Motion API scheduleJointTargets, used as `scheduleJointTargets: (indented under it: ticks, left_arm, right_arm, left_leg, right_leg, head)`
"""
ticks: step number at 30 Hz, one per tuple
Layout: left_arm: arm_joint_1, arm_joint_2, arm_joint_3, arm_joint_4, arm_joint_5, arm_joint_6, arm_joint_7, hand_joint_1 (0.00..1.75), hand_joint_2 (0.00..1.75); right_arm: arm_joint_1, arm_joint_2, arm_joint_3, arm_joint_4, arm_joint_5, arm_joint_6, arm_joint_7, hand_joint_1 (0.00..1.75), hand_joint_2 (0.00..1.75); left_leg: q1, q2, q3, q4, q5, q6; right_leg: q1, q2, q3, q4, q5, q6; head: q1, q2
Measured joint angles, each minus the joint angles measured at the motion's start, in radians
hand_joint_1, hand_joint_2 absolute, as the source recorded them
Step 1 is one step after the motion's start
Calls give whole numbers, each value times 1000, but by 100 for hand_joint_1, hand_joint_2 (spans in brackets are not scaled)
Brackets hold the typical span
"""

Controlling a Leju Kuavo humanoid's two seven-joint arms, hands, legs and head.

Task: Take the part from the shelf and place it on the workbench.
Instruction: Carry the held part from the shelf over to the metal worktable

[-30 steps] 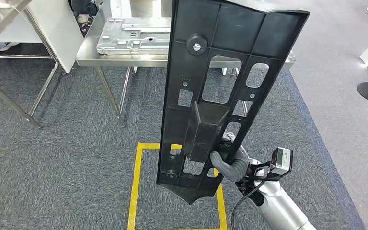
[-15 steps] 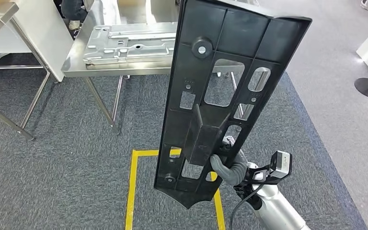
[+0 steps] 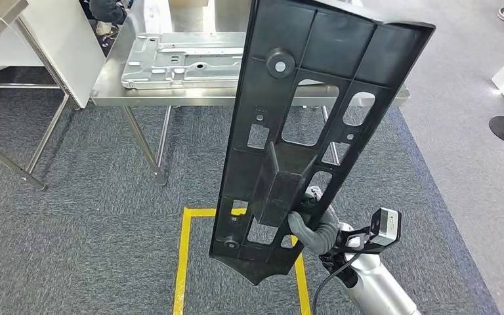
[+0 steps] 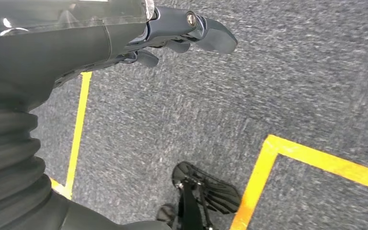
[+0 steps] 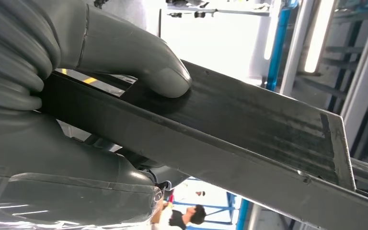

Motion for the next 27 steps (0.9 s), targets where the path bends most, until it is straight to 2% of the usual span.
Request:
scheduleJointTargets:
  ticks: [1,2,4,6,8,10,11,12,13,15,16,17,18,21,22,23,25,26,27]
  left_arm:
    - [-1,-1,1,0,0,0,0,0,175]
    - [-1,-2,1,0,0,0,0,0,175]
    - [-2,-2,2,0,0,-2,0,0,175]
    - [-1,-3,2,0,-1,-4,-1,0,175]
    - [-1,-3,2,0,-2,-6,-4,0,175]
    - [0,-3,3,0,-2,-9,-6,0,175]
    - [1,-3,3,0,-2,-11,-6,0,175]
    - [2,-4,4,0,-2,-13,-7,0,175]
    - [3,-4,4,0,-2,-14,-7,0,175]
    - [2,-5,4,0,-2,-14,-7,0,175]
    - [2,-5,5,0,-2,-14,-7,0,175]
    - [1,-6,5,0,-2,-14,-8,0,175]
    - [1,-8,6,0,-2,-14,-8,0,175]
    - [2,-12,6,0,-3,-14,-9,0,175]
    - [2,-13,6,0,-3,-14,-9,0,175]
    - [1,-15,6,0,-3,-13,-10,0,175]
    - [0,-16,7,0,-4,-13,-10,0,175]
    - [0,-16,7,0,-5,-13,-10,0,175]
    - [1,-17,7,0,-6,-13,-10,0,175]
  right_arm:
    - [-1,0,0,0,0,1,0,175,175]
    - [-2,1,0,-1,0,1,0,175,175]
    - [-2,1,0,-1,0,1,0,175,175]
    - [-3,3,-1,-2,1,1,0,175,175]
    - [-5,6,0,-2,3,1,0,175,175]
    - [-6,7,0,0,5,1,1,175,175]
    - [-6,7,1,1,6,1,1,175,175]
    - [-6,7,1,2,7,1,2,175,175]
    - [-7,7,2,2,7,1,2,175,175]
    - [-9,8,2,2,8,1,2,175,175]
    - [-11,9,2,2,8,1,2,175,175]
    - [-13,10,2,2,8,1,2,175,175]
    - [-14,10,2,2,9,1,2,175,175]
    - [-20,12,3,2,9,1,3,175,175]
    - [-23,12,3,2,9,1,3,175,175]
    - [-26,12,3,3,9,1,3,175,175]
    - [-28,12,3,8,7,1,2,175,175]
    - [-28,12,3,11,6,1,2,175,175]
    - [-27,11,3,14,5,2,2,175,175]
  left_leg:
    - [-2,-1,3,1,-4,-4]
    - [-3,-1,4,1,-7,-8]
    - [-2,-1,6,-2,-10,-19]
    - [-1,1,5,9,-21,-30]
    - [1,1,-28,87,-65,-38]
    - [4,1,-98,221,-122,-45]
    - [5,1,-126,269,-133,-48]
    - [7,1,-137,281,-123,-50]
    - [8,1,-127,251,-94,-50]
    - [11,2,-68,118,-21,-49]
    - [10,1,-41,61,0,-45]
    - [8,1,-25,26,9,-40]
    - [6,0,-20,14,5,-34]
    - [5,-1,-15,6,4,-15]
    - [6,0,-11,2,4,-8]
    - [8,0,-7,-1,3,-3]
    - [6,0,-2,-2,-2,5]
    - [5,0,1,-1,-4,6]
    - [3,0,5,-1,-8,7]
  right_leg:
    - [3,-1,22,-56,24,-5]
    - [6,-1,34,-88,33,-10]
    - [7,-1,37,-100,30,-15]
    - [2,0,47,-112,32,-23]
    - [-3,-1,59,-122,34,-30]
    - [-2,-3,64,-123,29,-34]
    - [-1,-3,65,-122,27,-34]
    - [-1,-3,68,-121,23,-34]
    - [-1,-2,71,-119,19,-32]
    - [-1,-1,79,-113,8,-26]
    - [0,-1,81,-108,2,-22]
    - [1,0,81,-106,-2,-17]
    - [3,0,80,-104,-4,-11]
    - [1,0,80,-98,-13,6]
    - [-1,0,69,-73,-27,11]
    - [-2,0,46,-26,-50,15]
    - [-3,-1,-32,113,-102,20]
    - [-3,-1,-69,170,-113,21]
    - [-4,-1,-89,192,-105,20]
  head:
    - [0,0]
    - [0,0]
    - [0,0]
    - [-1,0]
    - [-3,0]
    - [-4,0]
    - [-4,0]
    - [-4,0]
    - [-4,0]
    - [-4,0]
    - [-4,0]
    - [-3,0]
    - [-3,0]
    - [-1,0]
    - [0,0]
    - [1,0]
    - [3,0]
    - [4,0]
    - [4,0]
